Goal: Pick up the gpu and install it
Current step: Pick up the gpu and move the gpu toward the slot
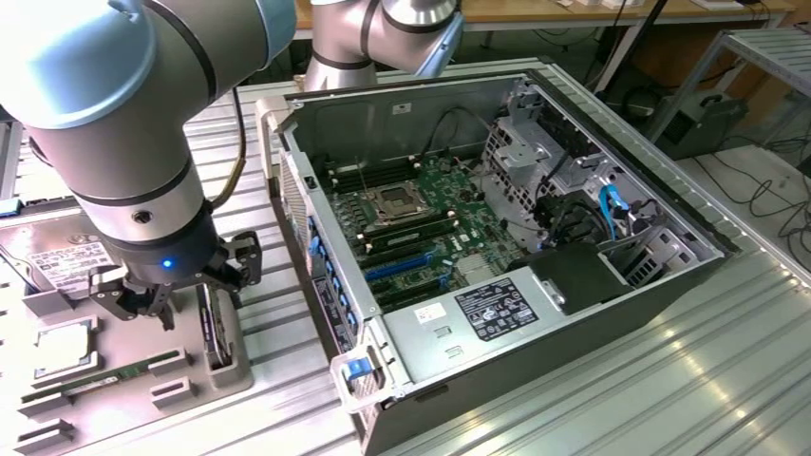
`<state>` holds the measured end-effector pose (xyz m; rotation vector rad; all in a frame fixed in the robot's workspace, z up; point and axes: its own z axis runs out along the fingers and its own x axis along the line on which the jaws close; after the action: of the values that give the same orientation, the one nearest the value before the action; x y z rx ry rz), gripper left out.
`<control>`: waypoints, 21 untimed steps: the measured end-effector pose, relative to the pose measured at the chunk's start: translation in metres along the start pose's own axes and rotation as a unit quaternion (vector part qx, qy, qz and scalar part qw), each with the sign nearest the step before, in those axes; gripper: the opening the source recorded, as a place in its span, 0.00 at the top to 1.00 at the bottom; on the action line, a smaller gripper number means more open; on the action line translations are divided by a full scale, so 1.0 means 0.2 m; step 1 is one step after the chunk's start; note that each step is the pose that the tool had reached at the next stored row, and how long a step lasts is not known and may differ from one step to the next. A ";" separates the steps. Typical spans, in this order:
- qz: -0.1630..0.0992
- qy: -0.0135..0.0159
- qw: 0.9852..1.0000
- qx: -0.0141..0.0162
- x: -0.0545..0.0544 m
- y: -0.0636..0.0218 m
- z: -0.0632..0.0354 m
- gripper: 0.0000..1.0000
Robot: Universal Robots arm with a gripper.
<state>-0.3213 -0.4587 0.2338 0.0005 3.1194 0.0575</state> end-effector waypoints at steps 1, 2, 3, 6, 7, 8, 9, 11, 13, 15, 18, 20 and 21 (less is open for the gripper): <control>0.000 0.000 1.000 0.000 0.00 0.000 0.000 0.27; 0.000 0.000 1.000 0.000 0.00 0.001 0.001 0.27; 0.000 0.000 1.000 0.000 0.00 0.004 0.001 0.27; 0.000 0.000 1.000 0.000 0.00 0.035 0.005 0.27; 0.000 0.000 1.000 0.000 0.00 0.035 0.008 0.27; 0.000 0.000 1.000 0.000 0.00 0.035 0.009 0.27; 0.000 0.000 1.000 0.000 0.00 0.035 0.010 0.27; 0.000 0.000 1.000 0.000 0.00 0.035 0.012 0.27; 0.000 0.000 1.000 0.000 0.00 0.035 0.013 0.27; 0.000 0.000 1.000 0.000 0.00 0.035 0.013 0.27; 0.000 0.000 1.000 0.000 0.00 0.035 0.013 0.29; 0.000 0.000 1.000 0.000 0.00 0.035 0.013 0.36; 0.000 0.000 1.000 0.000 0.00 0.035 0.013 0.42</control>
<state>-0.3214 -0.4516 0.2315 0.0007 3.1197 0.0575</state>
